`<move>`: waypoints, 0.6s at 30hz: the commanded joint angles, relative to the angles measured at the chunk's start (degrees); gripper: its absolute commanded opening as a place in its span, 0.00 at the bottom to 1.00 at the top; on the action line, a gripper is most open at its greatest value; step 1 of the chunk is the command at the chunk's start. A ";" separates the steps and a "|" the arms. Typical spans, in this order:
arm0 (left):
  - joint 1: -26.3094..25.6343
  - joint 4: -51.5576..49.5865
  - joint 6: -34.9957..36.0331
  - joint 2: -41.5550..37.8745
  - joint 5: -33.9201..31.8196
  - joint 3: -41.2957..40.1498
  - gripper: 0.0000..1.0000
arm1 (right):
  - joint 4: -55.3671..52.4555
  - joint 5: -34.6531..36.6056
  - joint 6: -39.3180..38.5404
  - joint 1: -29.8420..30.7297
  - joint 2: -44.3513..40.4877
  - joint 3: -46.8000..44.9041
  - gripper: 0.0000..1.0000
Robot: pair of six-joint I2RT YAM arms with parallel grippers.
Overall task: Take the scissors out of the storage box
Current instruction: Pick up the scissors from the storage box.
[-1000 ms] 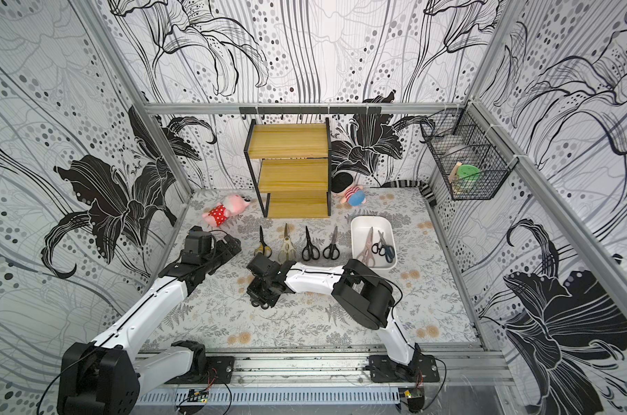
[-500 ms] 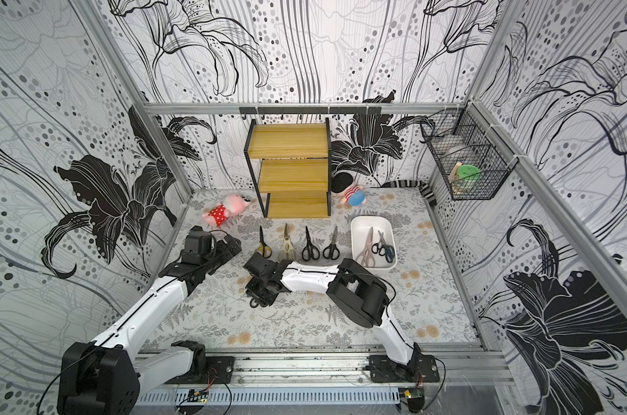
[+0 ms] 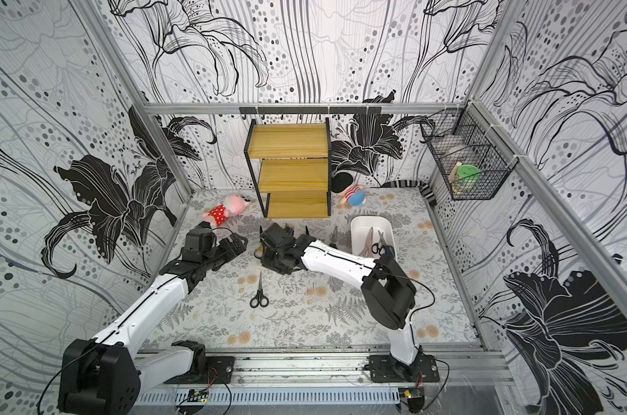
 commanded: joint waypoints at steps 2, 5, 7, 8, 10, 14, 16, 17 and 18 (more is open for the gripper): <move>-2.36 5.37 1.94 2.74 3.40 2.88 0.98 | -6.47 3.61 -13.66 -6.54 -4.36 -3.39 0.35; -4.69 7.21 2.79 5.63 3.83 4.18 0.98 | -8.80 5.07 -18.58 -11.23 -6.50 -4.53 0.34; -6.00 8.72 3.29 8.23 4.53 5.23 0.98 | -9.61 4.79 -21.77 -14.99 -7.75 -5.33 0.34; -6.62 9.19 3.65 10.11 4.93 6.28 0.98 | -9.86 4.50 -23.40 -17.10 -8.22 -5.70 0.33; -7.53 9.52 4.32 13.88 5.44 8.80 0.98 | -10.58 3.73 -26.51 -21.11 -8.62 -5.65 0.33; -9.17 8.27 6.40 22.10 5.84 16.01 0.98 | -14.89 5.78 -32.47 -28.81 -7.94 -3.35 0.33; -9.55 7.49 6.81 25.90 6.00 19.64 0.98 | -16.97 6.89 -34.84 -32.50 -7.30 -2.24 0.33; -9.65 7.27 6.81 27.77 6.15 21.37 0.98 | -17.90 7.54 -35.93 -34.29 -6.89 -1.73 0.33; -9.81 7.31 6.85 29.22 6.30 22.68 0.98 | -18.71 8.41 -36.90 -35.80 -6.39 -1.15 0.33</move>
